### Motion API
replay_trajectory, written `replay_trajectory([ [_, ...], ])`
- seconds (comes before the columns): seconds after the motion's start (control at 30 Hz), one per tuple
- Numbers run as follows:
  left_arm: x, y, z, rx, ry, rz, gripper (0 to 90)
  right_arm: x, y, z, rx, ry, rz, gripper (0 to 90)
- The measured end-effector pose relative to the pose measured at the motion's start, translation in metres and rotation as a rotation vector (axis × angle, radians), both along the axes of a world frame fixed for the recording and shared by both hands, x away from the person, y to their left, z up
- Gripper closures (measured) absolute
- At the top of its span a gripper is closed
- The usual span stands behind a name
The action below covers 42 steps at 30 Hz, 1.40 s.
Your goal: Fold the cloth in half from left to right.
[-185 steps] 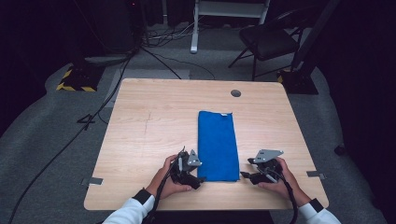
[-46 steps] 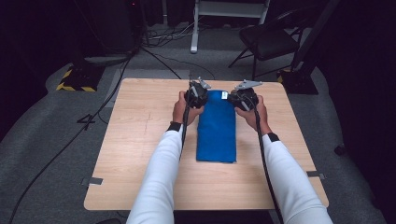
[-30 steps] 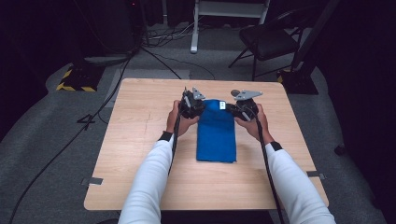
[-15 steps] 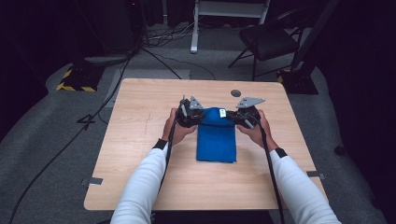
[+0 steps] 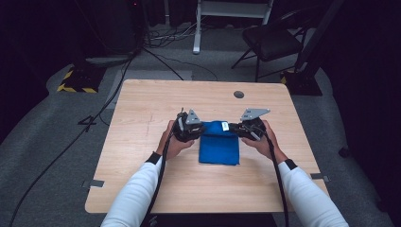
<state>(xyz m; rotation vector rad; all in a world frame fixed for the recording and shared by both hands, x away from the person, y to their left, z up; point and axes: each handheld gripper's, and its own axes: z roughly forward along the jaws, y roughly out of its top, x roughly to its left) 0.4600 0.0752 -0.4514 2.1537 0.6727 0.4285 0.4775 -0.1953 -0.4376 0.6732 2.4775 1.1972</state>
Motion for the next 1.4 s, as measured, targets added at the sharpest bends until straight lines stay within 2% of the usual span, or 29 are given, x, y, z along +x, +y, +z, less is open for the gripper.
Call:
replay_trajectory([
  [0.2, -0.012, 0.0, -0.002, 0.007, 0.003, -0.027, 75.8, -0.008, -0.003, -0.002, 0.003, 0.004, 0.012, 83.2],
  [0.3, -0.018, -0.001, -0.005, 0.028, -0.007, -0.03, 76.9, -0.014, -0.005, -0.003, 0.013, 0.009, 0.023, 83.1],
  [0.4, -0.023, -0.003, -0.011, 0.017, 0.003, -0.035, 78.5, -0.021, -0.007, -0.007, 0.018, 0.016, 0.034, 83.1],
  [0.5, -0.025, -0.007, -0.016, 0.051, 0.008, -0.056, 80.2, -0.028, -0.009, -0.013, -0.008, 0.018, 0.048, 83.1],
  [0.6, -0.029, -0.01, -0.018, 0.064, 0.006, -0.063, 83.4, -0.031, -0.01, -0.016, -0.009, 0.02, 0.057, 83.1],
  [0.7, -0.033, -0.014, -0.022, 0.104, -0.003, -0.084, 85.1, -0.037, -0.011, -0.021, -0.018, 0.03, 0.072, 83.1],
  [0.83, -0.035, -0.013, -0.022, 0.103, -0.004, -0.083, 86.4, -0.041, -0.009, -0.026, -0.039, 0.034, 0.091, 82.9],
  [0.93, -0.037, -0.013, -0.021, 0.103, -0.008, -0.087, 86.7, -0.044, -0.009, -0.026, -0.024, 0.042, 0.098, 82.9],
  [1.0, -0.04, -0.012, -0.02, 0.124, -0.016, -0.103, 86.8, -0.046, -0.01, -0.025, -0.022, 0.04, 0.103, 82.5],
  [1.23, -0.049, -0.011, -0.014, 0.106, -0.019, -0.121, 86.8, -0.055, -0.015, -0.022, -0.001, 0.044, 0.119, 82.5],
  [1.4, -0.055, -0.008, -0.012, 0.114, -0.025, -0.133, 86.2, -0.058, -0.014, -0.021, 0.017, 0.053, 0.127, 82.5],
])
